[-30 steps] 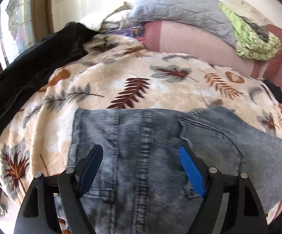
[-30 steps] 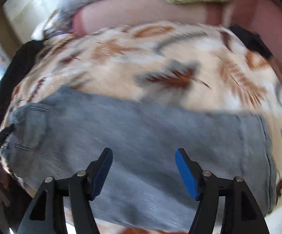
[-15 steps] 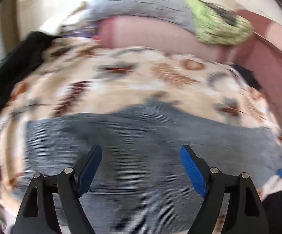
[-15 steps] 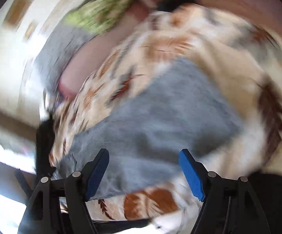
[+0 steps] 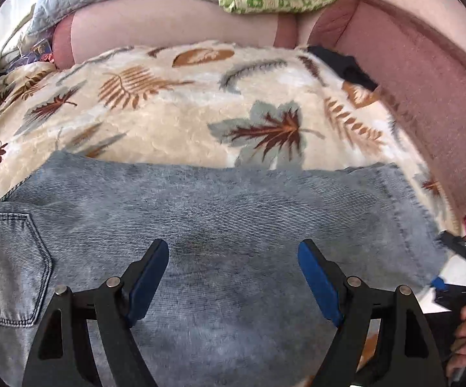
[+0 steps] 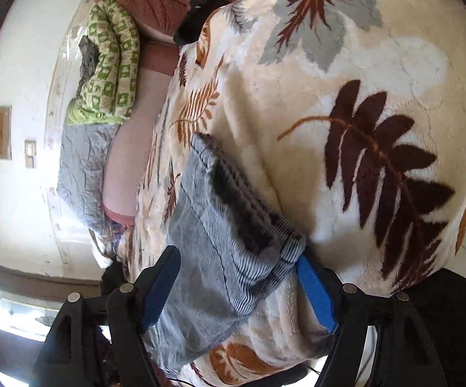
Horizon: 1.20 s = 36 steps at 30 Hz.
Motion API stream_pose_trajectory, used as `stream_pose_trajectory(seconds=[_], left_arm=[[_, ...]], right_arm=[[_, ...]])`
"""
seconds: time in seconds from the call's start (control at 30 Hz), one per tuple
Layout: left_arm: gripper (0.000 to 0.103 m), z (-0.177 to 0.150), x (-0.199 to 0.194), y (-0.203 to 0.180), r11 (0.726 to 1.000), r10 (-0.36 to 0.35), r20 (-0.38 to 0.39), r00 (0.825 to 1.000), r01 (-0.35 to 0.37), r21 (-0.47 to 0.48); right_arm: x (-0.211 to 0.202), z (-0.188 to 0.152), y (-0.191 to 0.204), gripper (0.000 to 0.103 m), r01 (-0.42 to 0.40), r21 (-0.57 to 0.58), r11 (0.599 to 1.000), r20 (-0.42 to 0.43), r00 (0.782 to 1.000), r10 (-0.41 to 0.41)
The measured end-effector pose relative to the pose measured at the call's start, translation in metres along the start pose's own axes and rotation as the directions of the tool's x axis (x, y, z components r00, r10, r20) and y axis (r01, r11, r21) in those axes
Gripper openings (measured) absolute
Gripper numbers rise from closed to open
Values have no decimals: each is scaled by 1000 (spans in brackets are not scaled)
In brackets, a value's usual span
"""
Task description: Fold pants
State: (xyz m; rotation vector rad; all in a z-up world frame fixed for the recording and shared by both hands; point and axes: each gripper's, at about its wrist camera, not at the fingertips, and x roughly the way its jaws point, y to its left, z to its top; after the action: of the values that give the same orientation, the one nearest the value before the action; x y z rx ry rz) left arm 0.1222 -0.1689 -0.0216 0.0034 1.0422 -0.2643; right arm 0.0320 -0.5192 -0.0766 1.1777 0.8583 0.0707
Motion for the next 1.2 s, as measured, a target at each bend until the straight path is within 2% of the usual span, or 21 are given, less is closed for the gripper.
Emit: stream_pose_trajectory(seconds=[0.03, 0.07, 0.1, 0.2, 0.27, 0.33, 0.4, 0.43, 0.47, 0.5, 0.6, 0.67, 0.73, 0.8, 0.9, 0.93, 1.0, 1.07, 1.13, 1.17, 1.2], left_arm=[[83, 0, 8, -1, 999, 40, -25, 999, -40, 12], [83, -1, 15, -1, 997, 69, -46, 997, -68, 23], [83, -2, 19, -2, 996, 81, -54, 995, -79, 34], [85, -3, 19, -9, 990, 126, -42, 991, -122, 75], [85, -1, 9, -11, 995, 93, -36, 995, -91, 49], [85, -2, -3, -16, 996, 69, 11, 998, -69, 58], [85, -7, 2, -25, 981, 152, 18, 988, -153, 117], [86, -9, 18, -29, 968, 201, -43, 979, -191, 163], [89, -13, 29, -31, 957, 222, -47, 974, -208, 202], [95, -13, 27, -32, 949, 240, -23, 971, -229, 219], [95, -12, 25, -39, 921, 269, -7, 963, -255, 294], [95, -11, 25, -39, 922, 266, -17, 964, -249, 296], [94, -8, 24, -27, 951, 215, -50, 975, -197, 238], [91, -3, 19, -8, 984, 119, -79, 990, -107, 142], [88, -5, -17, 39, 998, 63, 1, 998, -63, -24], [88, -7, -33, 59, 995, 54, 35, 998, -51, -82], [88, -15, -60, 100, 982, 82, 86, 993, -66, -178], [88, -24, -84, 138, 963, 128, 125, 984, -93, -253], [88, -35, -107, 174, 938, 181, 150, 972, -125, -323], [88, -40, -115, 188, 927, 202, 152, 968, -139, -348], [88, -44, -120, 198, 919, 215, 147, 966, -149, -365]], right_arm=[[-1, -1, 2, 54, 23, -27, 999, 9, 1000, -22], [-2, -4, 2, 34, 40, -41, 998, 7, 999, -39], [-1, -5, 0, 31, 54, -50, 997, -1, 999, -54], [3, -3, 2, 27, 89, -83, 993, -11, 996, -90], [0, -4, 10, 27, 119, -132, 984, 12, 993, -119], [-1, -7, 19, 27, 152, -178, 972, 30, 988, -149], [-3, -8, 26, 27, 179, -210, 961, 45, 984, -173], [-4, -10, 33, 27, 202, -239, 950, 61, 979, -193], [-6, -12, 41, 25, 216, -267, 939, 75, 976, -203], [-7, -14, 48, 24, 225, -286, 931, 87, 974, -209], [-14, -25, 87, 22, 268, -400, 876, 150, 963, -226], [-16, -32, 111, 19, 265, -447, 854, 168, 963, -211], [-15, -45, 141, 17, 254, -515, 819, 185, 966, -183], [-10, -65, 171, 17, 232, -584, 778, 181, 971, -154], [4, -105, 211, 17, 188, -689, 700, 154, 982, -112], [12, -124, 225, 17, 174, -733, 657, 141, 985, -103], [38, -171, 248, 17, 122, -817, 563, 84, 992, -93], [70, -209, 255, 17, 73, -861, 504, 19, 994, -111], [112, -239, 247, 20, 19, -874, 486, -70, 984, -163], [137, -252, 236, 25, -5, -877, 481, -126, 967, -220], [160, -261, 222, 38, -47, -863, 503, -207, 942, -266]])
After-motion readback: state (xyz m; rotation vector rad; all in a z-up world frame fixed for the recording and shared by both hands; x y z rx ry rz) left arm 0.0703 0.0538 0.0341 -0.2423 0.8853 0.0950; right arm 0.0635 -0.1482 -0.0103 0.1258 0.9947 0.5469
